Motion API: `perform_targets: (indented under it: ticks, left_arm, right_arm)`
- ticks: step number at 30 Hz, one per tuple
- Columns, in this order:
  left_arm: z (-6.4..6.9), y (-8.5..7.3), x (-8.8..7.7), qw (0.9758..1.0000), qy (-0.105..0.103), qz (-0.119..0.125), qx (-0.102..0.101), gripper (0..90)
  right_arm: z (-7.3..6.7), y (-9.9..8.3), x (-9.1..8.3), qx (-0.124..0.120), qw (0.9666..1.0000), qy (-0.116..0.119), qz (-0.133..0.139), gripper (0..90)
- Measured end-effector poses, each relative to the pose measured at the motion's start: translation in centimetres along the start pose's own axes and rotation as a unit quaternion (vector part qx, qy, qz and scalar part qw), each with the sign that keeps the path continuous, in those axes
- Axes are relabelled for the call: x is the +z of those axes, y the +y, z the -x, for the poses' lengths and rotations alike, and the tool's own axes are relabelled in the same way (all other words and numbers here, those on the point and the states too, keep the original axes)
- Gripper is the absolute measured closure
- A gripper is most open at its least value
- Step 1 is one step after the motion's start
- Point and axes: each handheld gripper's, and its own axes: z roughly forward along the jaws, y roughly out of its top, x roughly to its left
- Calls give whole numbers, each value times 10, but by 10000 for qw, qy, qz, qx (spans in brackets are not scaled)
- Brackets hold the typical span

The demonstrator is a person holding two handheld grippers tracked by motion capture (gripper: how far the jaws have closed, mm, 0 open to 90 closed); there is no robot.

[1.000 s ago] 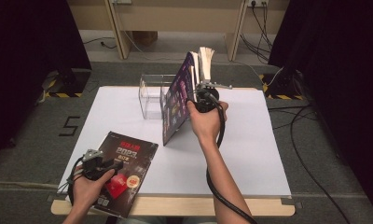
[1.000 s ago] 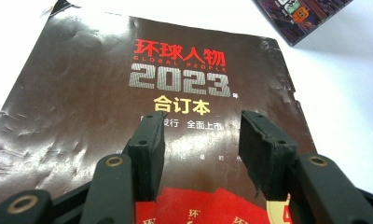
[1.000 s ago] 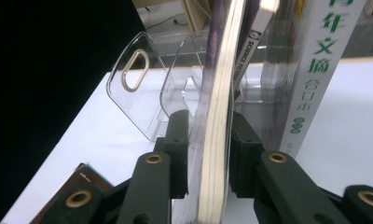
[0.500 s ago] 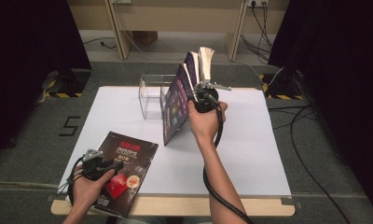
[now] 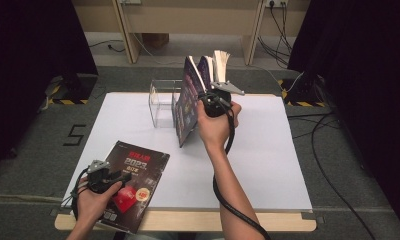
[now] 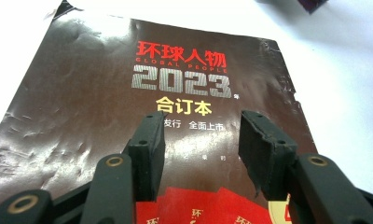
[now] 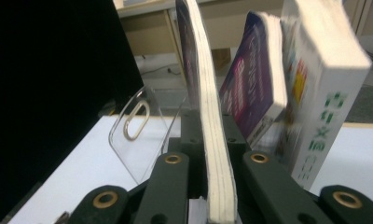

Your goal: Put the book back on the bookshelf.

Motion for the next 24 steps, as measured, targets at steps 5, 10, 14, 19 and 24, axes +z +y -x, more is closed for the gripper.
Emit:
perform_targets:
  ticks: [5,10,14,19,24]
  left_arm:
    - [0,0,1,10000,-10,0,-6,504]
    - [-1,0,1,10000,-21,0,-4,504]
    - [-1,0,0,10000,-27,5,10,504]
    - [-2,0,0,10000,-35,32,12,504]
    - [-3,0,0,10000,-41,29,5,504]
  right_arm:
    - [3,9,6,117,9998,-91,153,846]
    - [3,16,16,170,9995,-189,202,846]
    - [-1,20,24,152,9993,-270,229,846]
    - [-1,20,35,184,9990,-327,234,846]
    - [1,22,42,273,9986,-391,241,846]
